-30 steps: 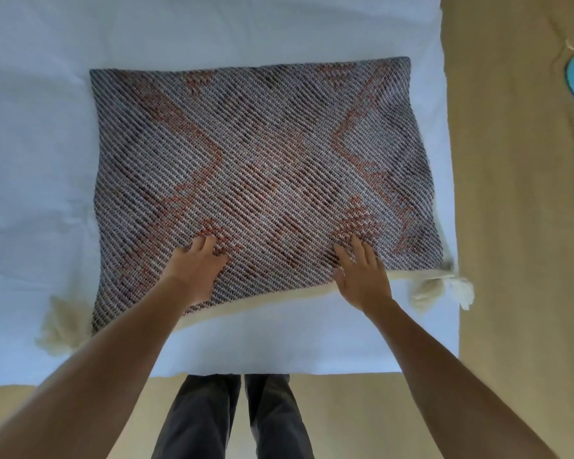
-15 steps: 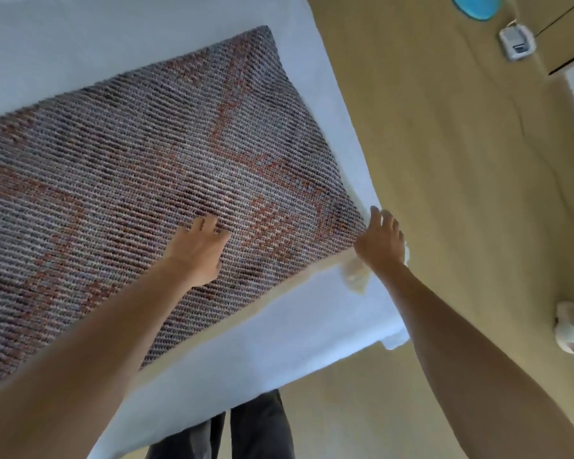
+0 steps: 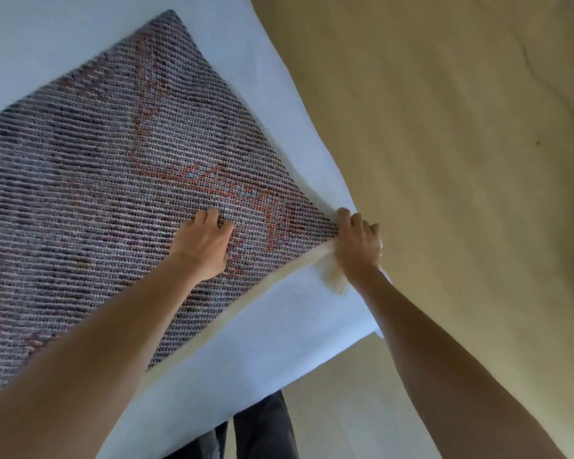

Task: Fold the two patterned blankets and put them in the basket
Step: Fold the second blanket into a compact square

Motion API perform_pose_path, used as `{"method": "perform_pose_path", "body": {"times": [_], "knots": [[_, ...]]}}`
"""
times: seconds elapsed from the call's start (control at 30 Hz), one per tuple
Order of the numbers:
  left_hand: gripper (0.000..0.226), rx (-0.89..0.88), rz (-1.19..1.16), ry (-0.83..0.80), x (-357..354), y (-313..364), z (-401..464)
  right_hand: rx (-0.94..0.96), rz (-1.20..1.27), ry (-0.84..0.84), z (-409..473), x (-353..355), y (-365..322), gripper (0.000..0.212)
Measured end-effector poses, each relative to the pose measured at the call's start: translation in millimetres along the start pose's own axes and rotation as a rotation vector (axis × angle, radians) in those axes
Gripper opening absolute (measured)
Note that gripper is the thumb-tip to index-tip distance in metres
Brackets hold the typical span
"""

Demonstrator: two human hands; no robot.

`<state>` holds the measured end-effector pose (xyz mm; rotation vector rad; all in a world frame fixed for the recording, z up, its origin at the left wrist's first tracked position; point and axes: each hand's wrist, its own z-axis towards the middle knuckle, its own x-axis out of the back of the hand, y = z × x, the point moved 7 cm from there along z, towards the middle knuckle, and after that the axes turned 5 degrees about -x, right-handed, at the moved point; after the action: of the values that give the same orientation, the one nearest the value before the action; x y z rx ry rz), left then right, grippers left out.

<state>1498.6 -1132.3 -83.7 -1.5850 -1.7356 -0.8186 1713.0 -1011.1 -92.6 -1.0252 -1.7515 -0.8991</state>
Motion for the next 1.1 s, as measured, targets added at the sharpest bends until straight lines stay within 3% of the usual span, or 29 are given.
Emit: {"method": "perform_pose_path", "body": {"times": [0.1,0.23,0.33,0.5,0.7,0.8,0.9,0.93,1.1], "knots": [[0.054,0.038,0.042,0.036,15.6,3.8,7.3,0.004,-0.293,0.087,-3.5,11.7,30.5,0.078],[0.056,0.057,0.062,0.065,33.4,13.4,19.2,0.099,-0.38,-0.166,-9.7,-3.7,45.6,0.102],[0.054,0.038,0.062,0.099,41.8,18.4,32.9,0.11,-0.234,-0.283,-11.2,-15.4,34.8,0.093],[0.056,0.018,0.097,0.131,57.6,13.9,64.1,0.126,0.176,-0.237,8.0,-7.3,0.3,0.073],[0.076,-0.053,0.209,0.198,86.8,7.8,108.0,0.073,0.354,-0.225,30.3,-5.2,-22.4,0.079],[0.079,-0.128,0.336,0.202,99.9,11.7,130.4,0.06,0.458,-0.322,33.6,-5.8,-25.9,0.071],[0.071,-0.174,0.459,0.134,106.1,16.6,146.4,0.054,0.48,-0.367,29.6,-6.5,-27.5,0.028],[0.065,-0.175,0.497,0.119,108.0,17.3,149.7,0.071,0.47,-0.363,26.3,-4.9,-29.3,0.023],[0.042,-0.114,0.639,0.047,117.1,9.4,145.6,0.221,0.433,-0.244,1.7,19.7,-48.6,0.022]]}}
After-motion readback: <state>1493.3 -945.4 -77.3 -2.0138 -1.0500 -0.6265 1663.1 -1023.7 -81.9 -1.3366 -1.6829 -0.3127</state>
